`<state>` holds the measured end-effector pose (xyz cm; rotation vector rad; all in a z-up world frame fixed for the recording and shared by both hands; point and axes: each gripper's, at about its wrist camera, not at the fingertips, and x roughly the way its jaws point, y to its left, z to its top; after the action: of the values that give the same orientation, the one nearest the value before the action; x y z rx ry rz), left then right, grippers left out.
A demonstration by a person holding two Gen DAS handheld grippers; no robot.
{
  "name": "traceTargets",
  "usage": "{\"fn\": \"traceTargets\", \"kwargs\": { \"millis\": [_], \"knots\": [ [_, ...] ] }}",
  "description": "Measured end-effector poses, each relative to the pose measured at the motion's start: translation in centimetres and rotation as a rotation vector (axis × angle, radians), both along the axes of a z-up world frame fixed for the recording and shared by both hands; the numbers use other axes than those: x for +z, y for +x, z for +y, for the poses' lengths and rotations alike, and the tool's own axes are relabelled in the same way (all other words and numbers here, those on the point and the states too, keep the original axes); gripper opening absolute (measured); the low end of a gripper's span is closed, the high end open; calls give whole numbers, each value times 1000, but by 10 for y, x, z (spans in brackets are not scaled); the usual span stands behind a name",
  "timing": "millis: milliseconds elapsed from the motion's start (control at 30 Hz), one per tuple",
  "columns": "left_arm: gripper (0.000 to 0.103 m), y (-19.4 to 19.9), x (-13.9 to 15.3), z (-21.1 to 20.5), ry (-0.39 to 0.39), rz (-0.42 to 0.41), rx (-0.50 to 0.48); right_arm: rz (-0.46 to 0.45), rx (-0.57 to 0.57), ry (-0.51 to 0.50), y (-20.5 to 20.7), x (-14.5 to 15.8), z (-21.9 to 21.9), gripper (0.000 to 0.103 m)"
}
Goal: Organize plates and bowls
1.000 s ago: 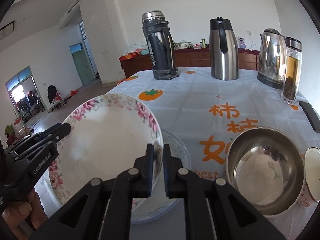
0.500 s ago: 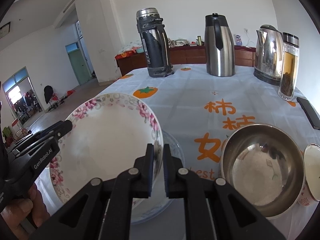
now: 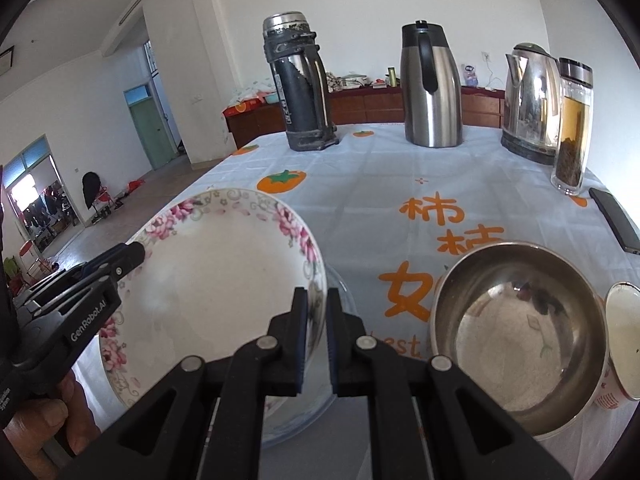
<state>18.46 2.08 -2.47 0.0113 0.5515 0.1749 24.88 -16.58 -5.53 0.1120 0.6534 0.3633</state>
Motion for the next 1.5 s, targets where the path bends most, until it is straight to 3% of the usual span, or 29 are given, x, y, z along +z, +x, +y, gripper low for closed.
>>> {"fn": "traceTargets", "kwargs": {
  "millis": [1333,1367,1400,1433,1500],
  "knots": [
    [16,9,-17,-8,19,57,-33,33,-26,-61,2,-6,0,9],
    [14,9,-16,-9,19,55,-38,32,-23,-58,2,-6,0,9],
    [1,8,-16,-11,4,51,-70,27,-21,-57,1,-6,0,9],
    [1,7,-15,-14,-21,51,-111,22,-12,-51,1,-5,1,10],
    [1,2,-14,-31,59,29,-110,23,-14,-61,0,-6,3,10]
  ]
}}
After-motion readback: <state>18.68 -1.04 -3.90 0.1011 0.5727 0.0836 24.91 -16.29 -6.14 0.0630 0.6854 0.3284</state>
